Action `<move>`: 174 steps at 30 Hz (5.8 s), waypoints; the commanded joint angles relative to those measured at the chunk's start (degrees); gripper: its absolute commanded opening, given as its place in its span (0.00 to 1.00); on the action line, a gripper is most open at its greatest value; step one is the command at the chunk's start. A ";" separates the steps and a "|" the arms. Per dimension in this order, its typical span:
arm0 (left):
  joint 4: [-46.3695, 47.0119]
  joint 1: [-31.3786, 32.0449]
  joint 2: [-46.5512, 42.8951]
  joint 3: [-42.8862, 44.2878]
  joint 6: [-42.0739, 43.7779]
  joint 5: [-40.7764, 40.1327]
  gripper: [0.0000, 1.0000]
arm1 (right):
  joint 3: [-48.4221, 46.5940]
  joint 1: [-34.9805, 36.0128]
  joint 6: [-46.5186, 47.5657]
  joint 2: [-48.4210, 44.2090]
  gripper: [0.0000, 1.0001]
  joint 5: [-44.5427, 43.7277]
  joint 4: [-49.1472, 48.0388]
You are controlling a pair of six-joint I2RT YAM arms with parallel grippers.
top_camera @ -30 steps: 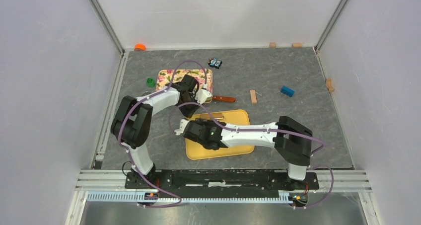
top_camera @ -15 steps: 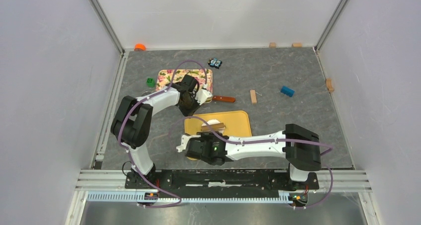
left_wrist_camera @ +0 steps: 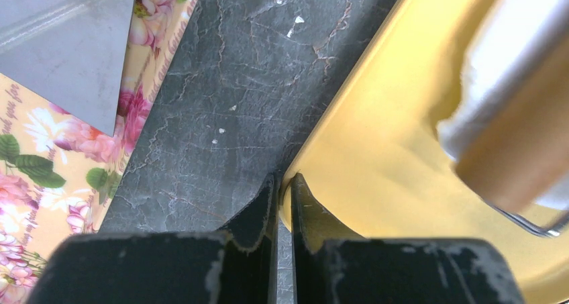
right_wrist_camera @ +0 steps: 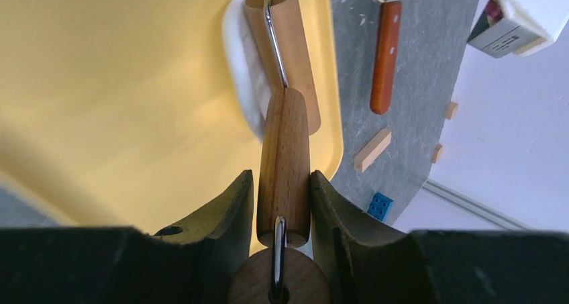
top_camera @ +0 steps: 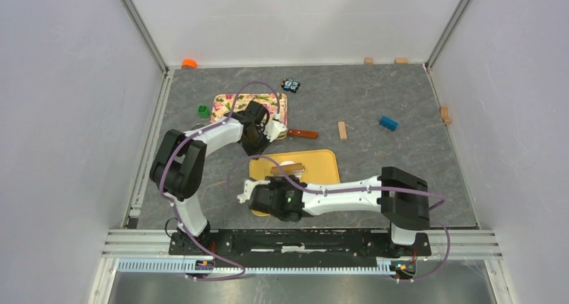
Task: Roll out the dumpling wrappers from the dough
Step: Flatten out the dough on the work surface.
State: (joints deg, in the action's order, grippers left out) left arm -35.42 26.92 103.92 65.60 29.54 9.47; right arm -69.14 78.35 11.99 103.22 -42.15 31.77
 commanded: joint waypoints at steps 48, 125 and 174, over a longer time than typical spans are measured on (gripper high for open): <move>3.34 1.21 5.50 -3.99 0.65 1.53 0.02 | 1.52 7.49 -5.42 3.91 0.00 15.33 11.35; 3.69 1.20 5.37 -4.17 0.48 1.42 0.02 | 5.67 11.12 -7.73 3.08 0.00 24.21 7.54; 3.51 1.18 5.39 -4.17 0.72 1.51 0.02 | 7.82 17.19 -21.92 -4.69 0.00 20.03 18.10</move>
State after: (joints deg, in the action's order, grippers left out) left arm -35.09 27.03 103.77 65.34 29.54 9.30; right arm -62.37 95.24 -2.02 96.84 -39.59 43.64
